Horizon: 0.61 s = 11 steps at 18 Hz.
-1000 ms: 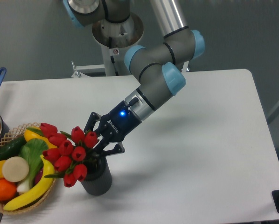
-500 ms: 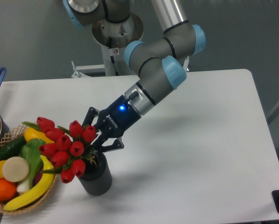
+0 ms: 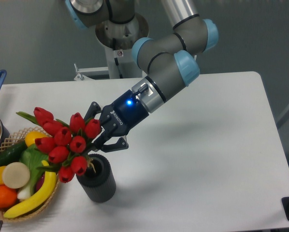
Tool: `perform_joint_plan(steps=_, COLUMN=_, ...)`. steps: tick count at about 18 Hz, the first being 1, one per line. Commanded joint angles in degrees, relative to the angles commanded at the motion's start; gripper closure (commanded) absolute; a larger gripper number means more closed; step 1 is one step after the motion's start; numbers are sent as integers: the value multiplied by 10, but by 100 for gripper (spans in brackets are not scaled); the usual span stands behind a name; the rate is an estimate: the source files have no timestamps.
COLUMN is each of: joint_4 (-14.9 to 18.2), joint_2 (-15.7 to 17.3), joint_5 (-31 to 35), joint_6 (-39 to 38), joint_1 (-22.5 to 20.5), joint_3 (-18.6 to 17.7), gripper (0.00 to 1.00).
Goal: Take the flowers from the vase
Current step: 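Lift the gripped tulips up out of the vase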
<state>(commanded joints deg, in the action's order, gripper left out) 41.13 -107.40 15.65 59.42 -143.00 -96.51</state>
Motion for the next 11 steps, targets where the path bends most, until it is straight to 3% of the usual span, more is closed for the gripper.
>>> perform_joint_plan(steps=5, joint_4=0, joint_2=0, joint_5=0, joint_6=-37, joint_1=4, joint_3=30, gripper=70)
perform_joint_plan(steps=11, joint_4=0, joint_2=11, joint_5=0, joint_6=-48, joint_1=0, joint_3=37, gripper=70)
